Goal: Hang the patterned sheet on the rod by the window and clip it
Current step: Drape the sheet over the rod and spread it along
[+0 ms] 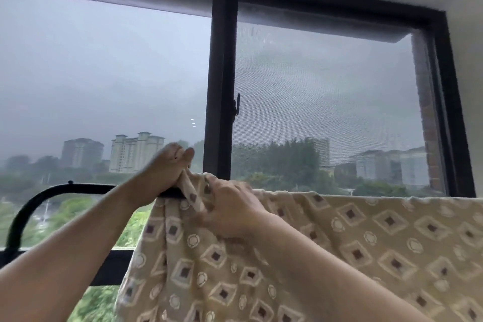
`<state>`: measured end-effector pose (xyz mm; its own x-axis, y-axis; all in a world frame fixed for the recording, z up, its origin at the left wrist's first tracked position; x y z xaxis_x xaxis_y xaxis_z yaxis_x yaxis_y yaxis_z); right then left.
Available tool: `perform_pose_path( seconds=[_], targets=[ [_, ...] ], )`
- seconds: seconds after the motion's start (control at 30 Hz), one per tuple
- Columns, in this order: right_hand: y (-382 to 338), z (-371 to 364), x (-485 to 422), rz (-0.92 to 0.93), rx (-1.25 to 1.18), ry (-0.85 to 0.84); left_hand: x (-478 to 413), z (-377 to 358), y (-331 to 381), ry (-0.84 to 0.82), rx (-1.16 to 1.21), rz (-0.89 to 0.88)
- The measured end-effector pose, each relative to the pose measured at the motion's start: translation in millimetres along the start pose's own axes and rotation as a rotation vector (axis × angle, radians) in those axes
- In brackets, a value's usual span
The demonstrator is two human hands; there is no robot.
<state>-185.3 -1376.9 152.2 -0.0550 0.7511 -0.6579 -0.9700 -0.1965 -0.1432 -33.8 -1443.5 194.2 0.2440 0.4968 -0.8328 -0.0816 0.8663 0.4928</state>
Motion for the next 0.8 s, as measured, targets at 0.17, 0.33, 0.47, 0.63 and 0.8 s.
perform_pose_path(
  seconds=[0.17,0.33,0.47,0.63,0.8],
  targets=[
    [-13,-2,-22,-0.018,-0.115,0.062,5,36,-9,-0.357,0.08,-0.039],
    [-26,-1,-35,-0.061,-0.362,0.015,-21,59,-20,-0.823,-0.152,-0.02],
    [-31,10,-34,-0.147,-0.552,0.1,-33,85,-43,-0.911,-0.245,0.049],
    [-44,6,-34,-0.245,-0.195,-0.007,-43,158,-75,-0.82,-0.5,0.015],
    [-67,-3,-35,-0.275,-0.081,0.011,-35,227,-126,-0.67,-0.765,-0.017]
  ],
)
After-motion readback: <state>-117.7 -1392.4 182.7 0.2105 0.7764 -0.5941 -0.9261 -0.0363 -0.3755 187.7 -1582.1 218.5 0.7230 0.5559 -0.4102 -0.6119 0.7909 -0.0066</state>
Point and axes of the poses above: each hand's wrist, its own x-axis away from the middle knuckle, its own z-axis out of the back of the hand, y = z × x, the point moved 2 cm from there along -x, towards the middle knuckle, and after that the axes turned 11 degrees about -z, right-handed, at the moved point
